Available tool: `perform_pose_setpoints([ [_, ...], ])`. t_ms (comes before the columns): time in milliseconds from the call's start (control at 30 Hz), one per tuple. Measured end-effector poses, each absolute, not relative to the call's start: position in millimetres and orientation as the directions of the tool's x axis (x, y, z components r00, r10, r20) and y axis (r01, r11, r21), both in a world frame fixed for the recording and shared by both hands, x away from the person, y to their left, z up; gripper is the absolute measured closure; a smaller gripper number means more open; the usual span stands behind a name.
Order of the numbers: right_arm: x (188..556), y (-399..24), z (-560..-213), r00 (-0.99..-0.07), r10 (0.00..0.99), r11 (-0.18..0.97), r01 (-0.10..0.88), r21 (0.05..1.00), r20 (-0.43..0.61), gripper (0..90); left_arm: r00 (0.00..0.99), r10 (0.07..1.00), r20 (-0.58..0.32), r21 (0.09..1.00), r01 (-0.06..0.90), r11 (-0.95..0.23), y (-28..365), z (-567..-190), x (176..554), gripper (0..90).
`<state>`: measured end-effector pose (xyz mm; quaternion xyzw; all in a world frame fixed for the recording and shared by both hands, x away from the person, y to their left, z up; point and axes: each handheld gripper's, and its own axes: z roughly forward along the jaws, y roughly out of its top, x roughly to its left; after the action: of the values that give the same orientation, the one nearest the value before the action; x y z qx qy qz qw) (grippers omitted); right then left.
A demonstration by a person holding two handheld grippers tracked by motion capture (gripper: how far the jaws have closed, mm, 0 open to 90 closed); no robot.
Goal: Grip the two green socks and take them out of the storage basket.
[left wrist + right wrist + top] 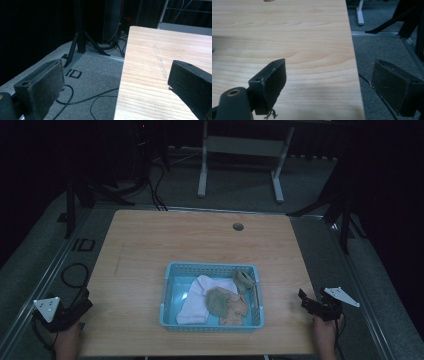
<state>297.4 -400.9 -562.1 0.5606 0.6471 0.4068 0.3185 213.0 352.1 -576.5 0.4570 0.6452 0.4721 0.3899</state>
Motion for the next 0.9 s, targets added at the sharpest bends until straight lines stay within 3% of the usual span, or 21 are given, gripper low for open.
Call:
perform_pose_setpoints([
  [167,297.9,-399.0,-562.2,-0.159,0.987,0.053,0.481,0.875,0.027,12.6,-0.279,0.957,-0.08,0.963,0.226,0.146,352.9,-576.4,213.2,0.7],
  [367,297.2,-398.3,-560.3,-0.313,0.948,0.128,0.54,0.832,0.057,12.5,-0.273,0.958,-0.088,0.962,0.225,0.152,353.8,-576.4,213.1,0.7],
  [567,289.4,-399.9,-559.3,-0.402,0.915,0.219,0.572,0.791,0.038,12.5,-0.272,0.959,-0.087,0.963,0.225,0.151,353.1,-576.4,213.0,0.7],
  [700,283.6,-400.3,-559.3,-0.413,0.91,0.253,0.592,0.766,0.019,12.5,-0.272,0.959,-0.079,0.963,0.227,0.144,352.7,-576.3,212.9,0.7],
  [767,278.2,-403.0,-555.7,-0.406,0.91,0.219,0.649,0.729,0.088,12.7,-0.273,0.959,-0.081,0.963,0.227,0.145,352.8,-576.3,212.9,0.7],
  [900,273.0,-400.9,-547.4,-0.404,0.913,0.26,0.688,0.677,0.059,13.5,-0.272,0.959,-0.08,0.963,0.229,0.145,352.7,-576.3,213.1,0.7],
])
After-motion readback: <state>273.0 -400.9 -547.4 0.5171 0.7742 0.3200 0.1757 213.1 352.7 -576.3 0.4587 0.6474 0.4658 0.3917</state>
